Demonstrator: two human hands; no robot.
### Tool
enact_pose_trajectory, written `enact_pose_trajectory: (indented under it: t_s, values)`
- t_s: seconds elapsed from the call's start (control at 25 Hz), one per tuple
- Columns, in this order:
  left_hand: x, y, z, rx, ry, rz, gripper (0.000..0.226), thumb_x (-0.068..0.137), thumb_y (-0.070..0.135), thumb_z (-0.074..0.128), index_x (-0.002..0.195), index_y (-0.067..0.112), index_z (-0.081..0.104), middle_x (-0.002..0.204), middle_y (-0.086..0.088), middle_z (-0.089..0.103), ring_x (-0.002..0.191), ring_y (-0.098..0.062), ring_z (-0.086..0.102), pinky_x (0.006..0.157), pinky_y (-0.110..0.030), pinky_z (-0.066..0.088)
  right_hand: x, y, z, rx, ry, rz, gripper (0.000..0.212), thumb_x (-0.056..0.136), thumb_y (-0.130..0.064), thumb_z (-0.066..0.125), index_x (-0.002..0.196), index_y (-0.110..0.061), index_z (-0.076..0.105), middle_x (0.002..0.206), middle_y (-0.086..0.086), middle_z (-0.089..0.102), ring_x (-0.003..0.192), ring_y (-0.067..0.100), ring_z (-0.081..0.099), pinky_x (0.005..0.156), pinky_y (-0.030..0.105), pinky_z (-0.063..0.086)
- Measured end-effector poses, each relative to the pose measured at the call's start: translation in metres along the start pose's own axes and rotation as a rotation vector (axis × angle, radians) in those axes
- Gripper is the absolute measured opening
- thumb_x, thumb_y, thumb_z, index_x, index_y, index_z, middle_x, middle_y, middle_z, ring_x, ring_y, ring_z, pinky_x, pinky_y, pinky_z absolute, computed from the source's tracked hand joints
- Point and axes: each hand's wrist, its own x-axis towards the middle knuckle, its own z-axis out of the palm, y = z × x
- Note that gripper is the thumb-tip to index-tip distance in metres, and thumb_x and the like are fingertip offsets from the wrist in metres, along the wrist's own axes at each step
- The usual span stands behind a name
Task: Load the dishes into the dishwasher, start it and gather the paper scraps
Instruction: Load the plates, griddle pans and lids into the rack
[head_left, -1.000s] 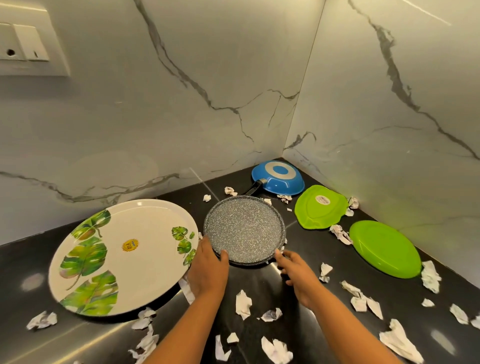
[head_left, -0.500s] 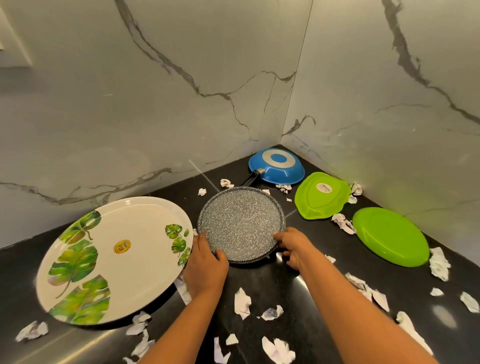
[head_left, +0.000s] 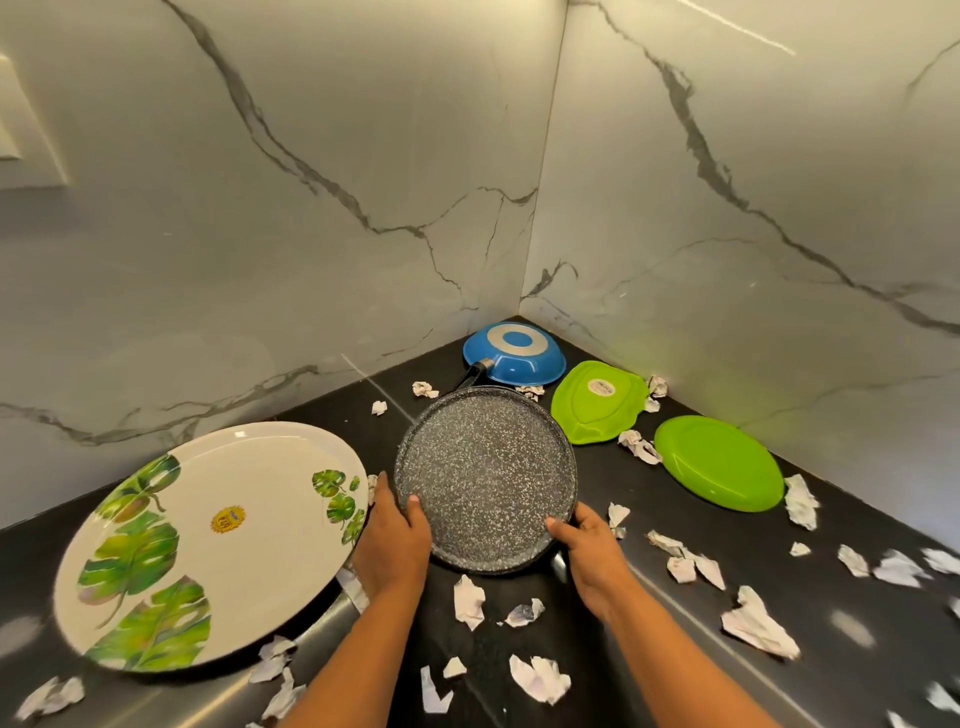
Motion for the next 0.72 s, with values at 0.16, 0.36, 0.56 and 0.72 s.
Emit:
enact_pose_trajectory:
  t_s: [0.16,0.36,0.56,0.72]
  values:
    - [-0.002,-0.006,-0.002,-0.036,-0.042,0.116,0.038,0.095,0.031,0.045,0.132,0.021,0.048,0.114,-0.006,0.066,0.101,-0.03,0.062,0.073,-0.035,0.045,-0.024,0.002,-0.017,0.089,0.021,-0.007,0.028,0.085,0.014,0.05,0.102,-0.004,0.062,0.102,0.01,0.07,0.098,0.022,0.062,0.088,0.029,0.048]
    - [-0.008,-0.005,-0.001,-0.208,-0.146,0.081,0.034,0.093,0.023,0.054,0.126,0.013,0.055,0.117,-0.009,0.065,0.105,-0.03,0.059,0.074,-0.032,0.038,-0.067,0.008,-0.024,0.048,0.106,-0.074,0.029,0.083,0.014,0.053,0.101,-0.007,0.062,0.098,0.004,0.07,0.092,0.016,0.063,0.08,0.022,0.05]
    - [-0.044,0.03,0.018,-0.473,-0.234,0.054,0.028,0.09,0.009,0.057,0.118,0.005,0.059,0.108,-0.013,0.066,0.098,-0.029,0.061,0.08,-0.036,0.044,-0.109,0.011,-0.056,0.145,0.293,-0.049,0.03,0.083,0.018,0.049,0.093,-0.008,0.06,0.094,0.007,0.069,0.09,0.02,0.061,0.083,0.029,0.049]
    - [-0.075,0.07,0.027,-0.606,-0.399,0.178,0.02,0.088,-0.001,0.056,0.105,0.01,0.06,0.097,-0.009,0.065,0.091,-0.023,0.06,0.08,-0.033,0.045,-0.14,0.013,-0.088,0.231,0.462,-0.048,0.033,0.083,0.021,0.047,0.095,-0.008,0.059,0.095,0.009,0.067,0.091,0.023,0.06,0.082,0.033,0.051]
